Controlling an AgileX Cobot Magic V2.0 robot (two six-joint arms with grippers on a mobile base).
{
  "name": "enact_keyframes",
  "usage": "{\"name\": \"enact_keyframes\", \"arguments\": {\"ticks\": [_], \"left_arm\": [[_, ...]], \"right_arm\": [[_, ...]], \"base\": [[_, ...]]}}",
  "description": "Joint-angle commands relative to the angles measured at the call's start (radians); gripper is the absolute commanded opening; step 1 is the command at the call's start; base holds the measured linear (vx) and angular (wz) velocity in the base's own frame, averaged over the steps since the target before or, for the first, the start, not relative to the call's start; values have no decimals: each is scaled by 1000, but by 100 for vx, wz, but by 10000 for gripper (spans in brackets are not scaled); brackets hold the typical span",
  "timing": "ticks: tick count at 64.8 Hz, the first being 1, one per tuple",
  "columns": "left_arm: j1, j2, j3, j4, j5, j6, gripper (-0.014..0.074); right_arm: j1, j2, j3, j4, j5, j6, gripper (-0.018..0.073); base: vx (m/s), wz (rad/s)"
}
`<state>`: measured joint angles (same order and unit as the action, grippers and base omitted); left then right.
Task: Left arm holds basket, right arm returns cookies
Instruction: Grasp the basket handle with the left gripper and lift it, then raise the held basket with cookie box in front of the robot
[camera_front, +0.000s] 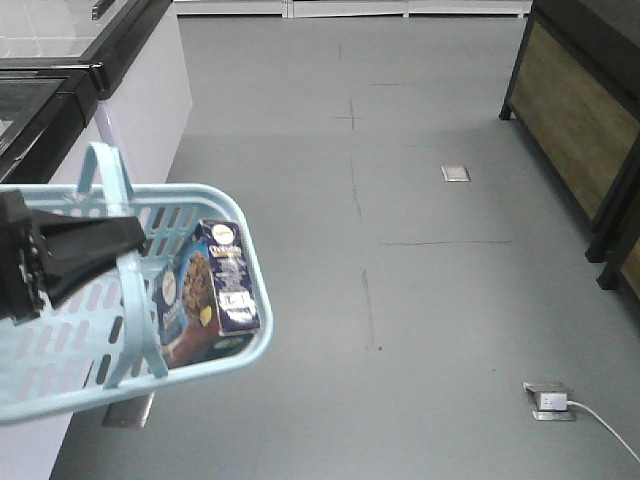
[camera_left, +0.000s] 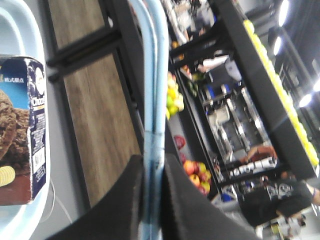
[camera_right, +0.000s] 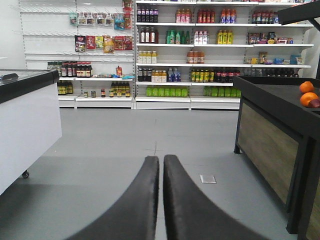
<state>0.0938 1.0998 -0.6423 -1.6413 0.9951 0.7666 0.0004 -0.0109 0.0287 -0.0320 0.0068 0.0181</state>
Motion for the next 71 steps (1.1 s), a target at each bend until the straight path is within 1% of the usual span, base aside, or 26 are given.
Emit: {"name": "enact_keyframes", "arguments": {"ticks": [1,12,23,37,43,51,59,71], "left_arm": [[-73,-28,13,-141,7,32,-6],[-204,-28,54,-141,-57,67,-6],[-312,4,54,-141,-106,77,-6],[-428,99,53,-141,-130,110,-6],[-472,145,41,-141,-149,110,-6],[-521,197,-1,-141,-155,138,-6],[-556,229,-43,-141,-187,142,-6],[-563,261,-51,-141,-199,152,-6]], "right_arm": [[0,-13,17,-6,-76,-3,-11],[0,-13,17,-6,-76,-3,-11],[0,-13,17,-6,-76,-3,-11],[0,-13,17,-6,-76,-3,-11],[0,-13,17,-6,-76,-3,-11],[0,-13,17,-6,-76,-3,-11],[0,-13,17,-6,-76,-3,-11],[0,-13,17,-6,-76,-3,-11]], "base": [[0,0],[0,0],[0,0],[0,0],[0,0],[0,0],[0,0],[0,0]]}}
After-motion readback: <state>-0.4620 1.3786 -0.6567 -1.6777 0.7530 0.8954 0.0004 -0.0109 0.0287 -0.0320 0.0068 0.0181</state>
